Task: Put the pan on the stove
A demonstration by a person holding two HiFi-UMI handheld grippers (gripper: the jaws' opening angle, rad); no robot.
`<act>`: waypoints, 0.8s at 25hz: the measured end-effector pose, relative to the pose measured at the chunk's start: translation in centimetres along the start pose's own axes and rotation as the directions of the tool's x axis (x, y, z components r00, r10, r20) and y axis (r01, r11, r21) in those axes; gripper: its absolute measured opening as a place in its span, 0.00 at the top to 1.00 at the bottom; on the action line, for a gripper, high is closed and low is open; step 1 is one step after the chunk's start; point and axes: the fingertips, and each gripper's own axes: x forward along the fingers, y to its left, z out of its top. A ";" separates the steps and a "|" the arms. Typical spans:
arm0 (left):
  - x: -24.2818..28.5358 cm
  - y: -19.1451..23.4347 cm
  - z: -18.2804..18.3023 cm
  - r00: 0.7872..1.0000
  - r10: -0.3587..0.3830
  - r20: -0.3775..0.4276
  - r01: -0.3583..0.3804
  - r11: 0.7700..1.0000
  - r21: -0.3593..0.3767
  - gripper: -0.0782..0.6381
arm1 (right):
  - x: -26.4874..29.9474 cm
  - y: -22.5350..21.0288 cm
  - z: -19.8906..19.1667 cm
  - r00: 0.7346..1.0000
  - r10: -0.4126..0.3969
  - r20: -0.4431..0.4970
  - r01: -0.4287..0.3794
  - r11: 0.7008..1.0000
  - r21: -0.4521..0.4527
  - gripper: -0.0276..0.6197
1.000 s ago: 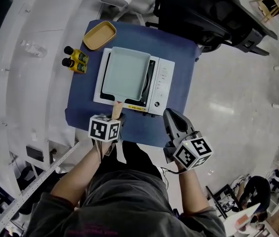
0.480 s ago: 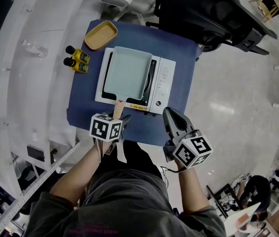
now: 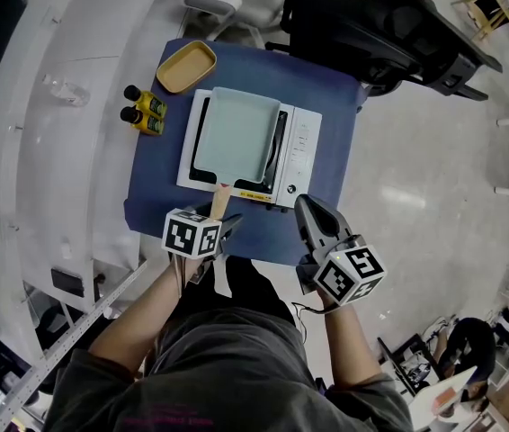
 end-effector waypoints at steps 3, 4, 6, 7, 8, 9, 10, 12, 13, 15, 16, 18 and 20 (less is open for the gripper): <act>-0.4 0.2 0.1 1.000 -0.001 0.001 0.001 1.000 0.004 0.47 | 0.3 0.4 0.1 1.000 0.000 0.000 0.000 1.000 0.000 0.95; -0.6 0.3 0.2 1.000 -0.001 0.002 0.001 1.000 0.006 0.46 | 0.5 0.5 0.1 1.000 0.001 0.001 -0.001 1.000 -0.001 0.95; -0.9 0.5 0.4 1.000 0.000 0.006 0.000 1.000 0.010 0.45 | 0.7 0.9 0.3 1.000 0.001 0.004 -0.001 1.000 -0.004 0.95; -1.2 0.6 0.5 1.000 -0.001 0.010 0.001 1.000 0.013 0.45 | 0.8 1.1 0.4 1.000 0.001 0.007 -0.001 1.000 -0.005 0.95; -1.5 0.7 0.6 1.000 -0.002 0.013 0.002 1.000 0.017 0.45 | 0.9 1.3 0.6 1.000 0.001 0.009 -0.001 1.000 -0.007 0.95; -1.8 0.7 0.7 1.000 -0.005 0.017 0.005 1.000 0.023 0.44 | 1.0 1.5 0.7 1.000 0.001 0.012 -0.001 1.000 -0.009 0.95; -2.2 0.8 0.8 1.000 -0.008 0.022 0.007 1.000 0.031 0.44 | 1.0 1.7 0.9 1.000 0.000 0.015 0.000 1.000 -0.012 0.95; -3.2 1.0 1.1 0.999 -0.012 0.040 0.010 0.999 0.044 0.44 | 1.2 2.1 1.2 1.000 -0.003 0.022 0.003 1.000 -0.016 0.95; -3.7 1.1 1.4 0.998 -0.013 0.054 0.010 0.999 0.049 0.43 | 1.3 2.3 1.4 1.000 -0.004 0.025 0.005 1.000 -0.018 0.95; -4.8 1.5 2.3 0.996 -0.009 0.083 0.003 0.998 0.065 0.43 | 1.5 2.7 1.8 0.999 -0.007 0.031 0.008 1.000 -0.024 0.95; -5.3 1.7 2.8 0.995 -0.006 0.098 -0.002 0.997 0.076 0.43 | 1.6 2.9 2.0 0.999 -0.009 0.034 0.010 1.000 -0.028 0.95; -6.4 1.9 4.1 0.992 -0.003 0.127 -0.010 0.995 0.099 0.43 | 1.7 3.3 2.4 0.999 -0.013 0.040 0.015 0.999 -0.035 0.95; -7.7 2.1 5.3 0.988 -0.001 0.157 -0.019 0.992 0.122 0.44 | 1.9 3.9 2.9 0.999 -0.017 0.048 0.019 0.999 -0.043 0.95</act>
